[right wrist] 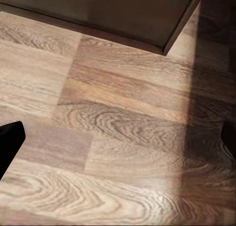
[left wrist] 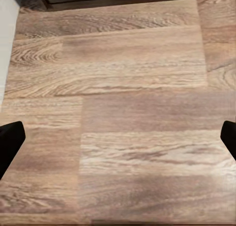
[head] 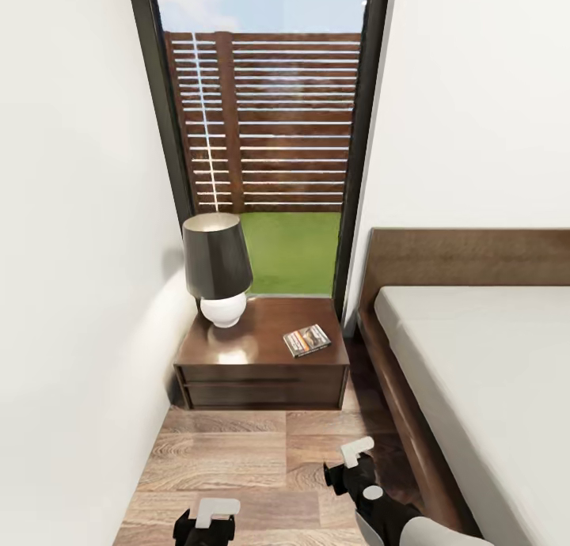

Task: In the bedroom, move the book from the bed onto either nightstand, and place the two sandals side by side next to the bed.

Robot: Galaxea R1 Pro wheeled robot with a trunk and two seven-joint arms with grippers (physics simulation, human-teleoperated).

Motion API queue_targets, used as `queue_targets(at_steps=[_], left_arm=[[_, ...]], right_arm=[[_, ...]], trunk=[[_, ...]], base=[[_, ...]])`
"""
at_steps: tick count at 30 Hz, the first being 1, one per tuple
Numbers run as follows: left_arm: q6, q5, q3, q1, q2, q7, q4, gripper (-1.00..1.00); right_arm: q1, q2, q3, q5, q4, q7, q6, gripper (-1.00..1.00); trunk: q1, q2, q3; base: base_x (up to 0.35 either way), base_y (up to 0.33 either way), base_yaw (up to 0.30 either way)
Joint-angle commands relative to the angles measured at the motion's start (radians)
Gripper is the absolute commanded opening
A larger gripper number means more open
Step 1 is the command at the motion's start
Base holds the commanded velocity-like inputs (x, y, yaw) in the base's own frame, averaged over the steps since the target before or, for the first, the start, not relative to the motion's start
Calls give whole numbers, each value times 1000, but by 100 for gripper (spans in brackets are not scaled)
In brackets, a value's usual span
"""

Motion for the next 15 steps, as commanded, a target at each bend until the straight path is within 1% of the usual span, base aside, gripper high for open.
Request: queue_targets(at_steps=[1, 3, 4, 5, 9, 10, 12, 13, 14, 15], left_arm=[[-13, 10, -7, -4, -3, 4, 15, 100], [-37, 10, -5, -10, -12, -12, 43, 100], [-62, 11, -2, -13, -16, -37, 62, 100], [-69, 13, 3, -15, -16, -46, 69, 100], [-78, 23, 29, -21, -17, -56, 91, 100], [-81, 28, 45, -37, -17, -59, 123, 100], [-83, 33, 53, -51, -16, -61, 151, 100], [-84, 44, 59, -63, -15, -62, 178, 100], [-85, 66, 62, -74, -13, -63, 198, 100], [-85, 70, 63, -76, -13, -64, 202, 100]], right_arm=[[0, 0, 3, 10, 7, -7, -4, 100], [3, -2, 2, 1, 19, -5, -9, 100], [19, -3, 2, -28, 27, -1, -18, 100], [27, -4, 2, -44, 29, 4, -22, 100], [41, -4, 2, -75, 33, 13, -28, 100], [54, -3, 3, -86, 34, 16, -31, 100], [61, -3, 3, -90, 35, 17, -33, 100], [70, -3, 3, -93, 35, 17, -35, 100], [85, -3, 2, -94, 35, 17, -37, 100], [88, -3, 2, -95, 35, 17, -37, 100]], trunk=[[-4, 7, 2], [-12, 21, 9], [-16, 28, 12], [-19, 35, 15], [-35, 63, 27], [-39, 70, 31], [-46, 84, 37], [-50, 91, 40], [-54, 98, 43], [-58, 105, 46]], base=[[0, 0, 0], [0, 0, 0], [0, 0, 0], [0, 0, 0], [0, 0, 0], [0, 0, 0], [0, 0, 0], [0, 0, 0], [0, 0, 0], [0, 0, 0]])
